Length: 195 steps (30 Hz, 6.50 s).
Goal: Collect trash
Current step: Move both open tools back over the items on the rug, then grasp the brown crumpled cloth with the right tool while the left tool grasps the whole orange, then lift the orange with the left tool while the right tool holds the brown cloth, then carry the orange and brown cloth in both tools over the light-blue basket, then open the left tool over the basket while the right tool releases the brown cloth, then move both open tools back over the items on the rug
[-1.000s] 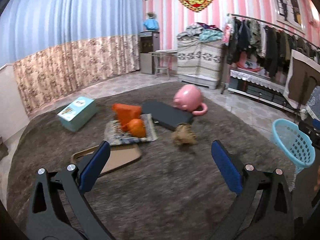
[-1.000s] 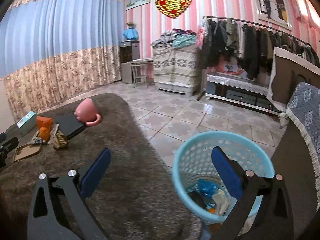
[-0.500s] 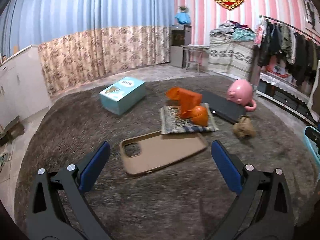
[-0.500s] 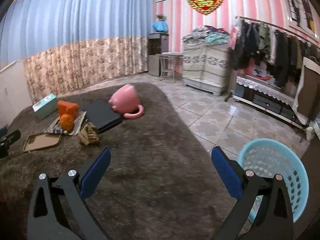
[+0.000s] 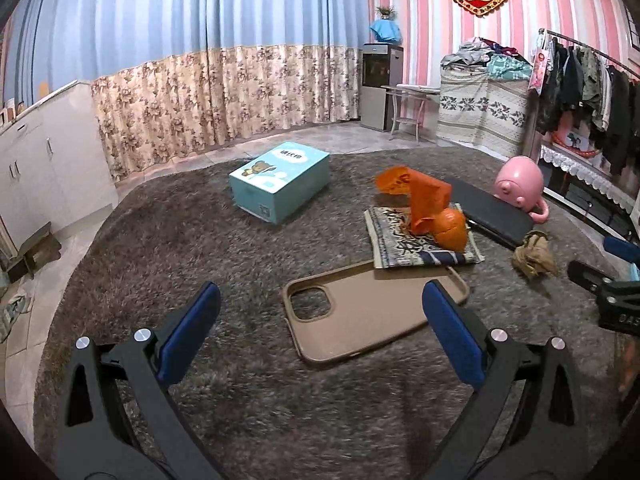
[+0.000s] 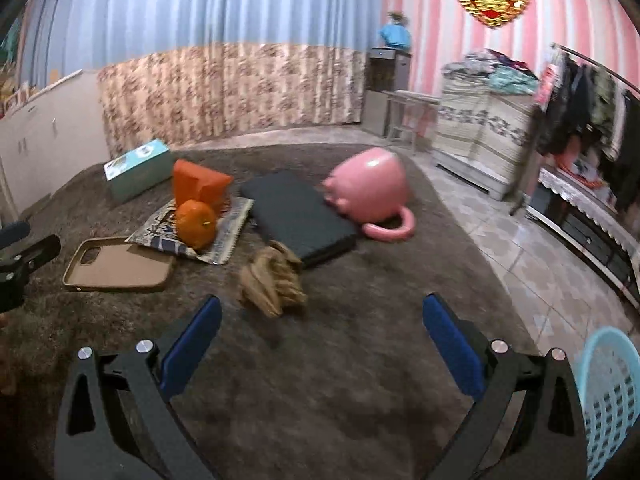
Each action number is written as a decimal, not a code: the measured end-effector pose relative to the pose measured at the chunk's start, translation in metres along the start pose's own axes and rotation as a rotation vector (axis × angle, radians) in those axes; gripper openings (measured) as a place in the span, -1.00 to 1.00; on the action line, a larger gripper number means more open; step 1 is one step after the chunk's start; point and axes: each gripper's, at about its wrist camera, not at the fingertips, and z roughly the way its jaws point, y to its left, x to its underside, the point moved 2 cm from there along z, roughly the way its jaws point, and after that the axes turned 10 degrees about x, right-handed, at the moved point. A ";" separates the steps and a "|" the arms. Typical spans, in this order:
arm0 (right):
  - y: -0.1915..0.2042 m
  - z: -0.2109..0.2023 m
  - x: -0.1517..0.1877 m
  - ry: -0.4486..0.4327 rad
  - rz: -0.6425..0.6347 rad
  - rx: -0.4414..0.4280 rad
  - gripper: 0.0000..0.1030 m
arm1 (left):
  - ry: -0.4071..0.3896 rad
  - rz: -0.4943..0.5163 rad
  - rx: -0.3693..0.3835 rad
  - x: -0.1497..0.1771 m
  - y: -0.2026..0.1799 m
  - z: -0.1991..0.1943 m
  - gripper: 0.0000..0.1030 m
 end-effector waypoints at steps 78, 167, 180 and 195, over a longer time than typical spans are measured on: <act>-0.157 -0.078 0.087 0.016 0.287 0.104 -0.18 | 0.175 0.026 0.167 0.035 -0.066 -0.009 0.34; -0.310 -0.138 0.132 -0.056 0.448 0.608 0.84 | -0.005 0.332 0.621 -0.001 -0.375 0.012 0.89; -0.270 -0.148 0.118 -0.062 0.421 0.540 0.91 | -0.021 0.267 0.455 0.000 -0.269 -0.018 0.89; -0.198 -0.124 0.104 -0.025 0.339 0.391 0.91 | 0.071 0.115 0.153 0.009 -0.095 0.004 0.89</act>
